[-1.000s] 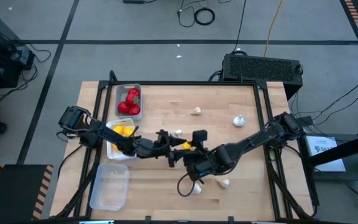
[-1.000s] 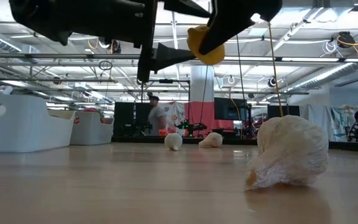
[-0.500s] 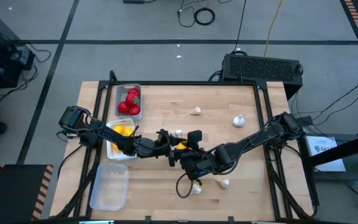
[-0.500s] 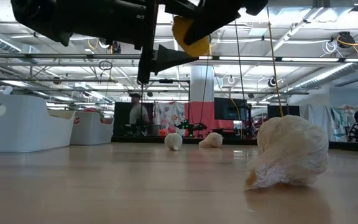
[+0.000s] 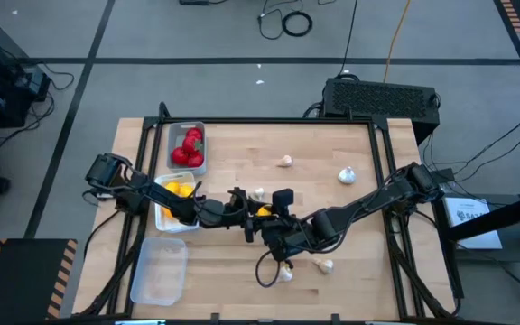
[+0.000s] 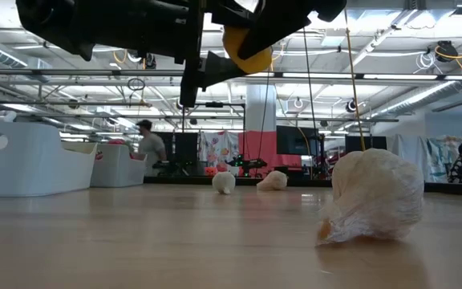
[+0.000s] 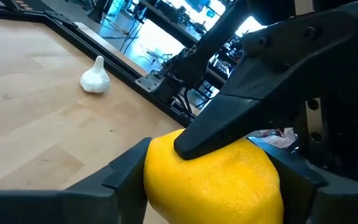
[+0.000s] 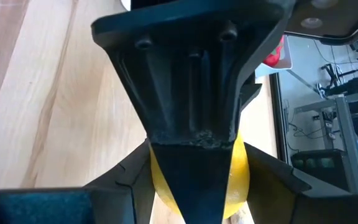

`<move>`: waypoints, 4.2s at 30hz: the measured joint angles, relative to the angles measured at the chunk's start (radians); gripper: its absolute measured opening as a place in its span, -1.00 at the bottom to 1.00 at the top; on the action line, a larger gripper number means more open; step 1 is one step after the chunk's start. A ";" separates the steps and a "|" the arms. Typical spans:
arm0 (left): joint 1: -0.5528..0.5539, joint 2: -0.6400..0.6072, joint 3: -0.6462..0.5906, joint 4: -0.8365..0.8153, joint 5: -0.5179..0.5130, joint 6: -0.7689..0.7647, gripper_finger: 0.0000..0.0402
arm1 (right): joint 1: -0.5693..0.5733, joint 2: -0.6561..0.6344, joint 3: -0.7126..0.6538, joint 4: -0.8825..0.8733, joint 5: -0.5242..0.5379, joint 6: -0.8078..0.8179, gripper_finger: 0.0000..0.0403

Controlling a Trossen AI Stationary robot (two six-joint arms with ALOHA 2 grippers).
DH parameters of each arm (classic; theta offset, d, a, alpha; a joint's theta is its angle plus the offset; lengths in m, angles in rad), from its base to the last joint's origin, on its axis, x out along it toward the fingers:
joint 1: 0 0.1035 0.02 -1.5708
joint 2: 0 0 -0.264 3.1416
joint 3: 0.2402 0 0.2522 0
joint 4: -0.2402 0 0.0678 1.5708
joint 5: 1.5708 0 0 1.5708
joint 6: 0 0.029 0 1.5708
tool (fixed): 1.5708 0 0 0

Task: Sort produce into baskets
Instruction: Put the lemon into the white bin, then put the garlic into the transparent bin

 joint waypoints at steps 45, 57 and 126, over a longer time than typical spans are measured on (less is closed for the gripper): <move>-0.034 -0.729 -0.006 -2.034 0.060 -0.478 0.26 | -0.003 0.000 0.086 -0.488 -0.080 0.317 0.18; 0.011 -0.722 -0.024 -2.043 0.078 -0.472 0.68 | 0.004 0.000 0.086 -0.512 -0.084 0.334 0.12; 0.103 -0.264 0.089 -1.081 0.149 0.235 -0.88 | 0.253 0.000 0.085 -0.836 0.134 0.898 0.12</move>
